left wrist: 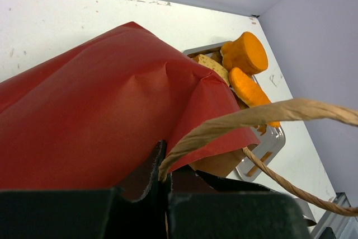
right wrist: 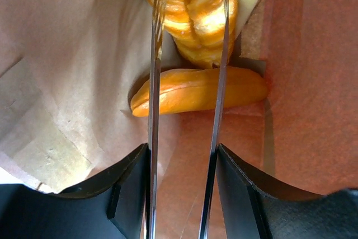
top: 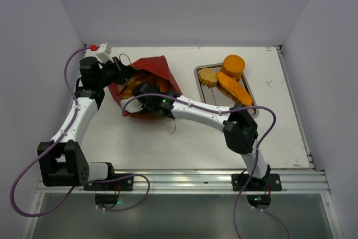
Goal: Take the fake bread out of the paper bag
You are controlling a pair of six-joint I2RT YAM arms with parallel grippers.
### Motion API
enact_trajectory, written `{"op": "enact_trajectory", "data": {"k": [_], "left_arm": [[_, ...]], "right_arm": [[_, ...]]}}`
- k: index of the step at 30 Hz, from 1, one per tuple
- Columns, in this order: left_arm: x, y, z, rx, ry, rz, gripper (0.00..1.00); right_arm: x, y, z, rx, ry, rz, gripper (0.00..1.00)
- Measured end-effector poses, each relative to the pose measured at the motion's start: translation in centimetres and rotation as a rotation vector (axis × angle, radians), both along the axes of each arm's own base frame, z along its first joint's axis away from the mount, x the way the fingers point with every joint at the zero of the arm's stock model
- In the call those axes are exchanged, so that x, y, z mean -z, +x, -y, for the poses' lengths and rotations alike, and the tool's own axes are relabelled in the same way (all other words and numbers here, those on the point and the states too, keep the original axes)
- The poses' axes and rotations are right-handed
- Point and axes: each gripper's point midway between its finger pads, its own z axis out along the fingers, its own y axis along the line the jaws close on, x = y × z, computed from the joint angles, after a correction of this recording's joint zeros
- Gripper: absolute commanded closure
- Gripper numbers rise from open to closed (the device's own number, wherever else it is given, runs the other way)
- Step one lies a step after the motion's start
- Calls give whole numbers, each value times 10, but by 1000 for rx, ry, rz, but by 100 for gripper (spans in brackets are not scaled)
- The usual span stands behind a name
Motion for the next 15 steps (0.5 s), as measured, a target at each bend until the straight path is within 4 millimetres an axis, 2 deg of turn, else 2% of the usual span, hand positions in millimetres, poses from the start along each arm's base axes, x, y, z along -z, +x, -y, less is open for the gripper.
{"op": "enact_trajectory", "data": {"k": [7, 15], "left_arm": [[0, 0, 0, 0, -1, -1, 100], [-1, -1, 1, 5, -11, -5, 100]], "right_arm": [[-7, 4, -5, 11, 31, 31, 46], [-3, 4, -5, 14, 34, 38, 45]]}}
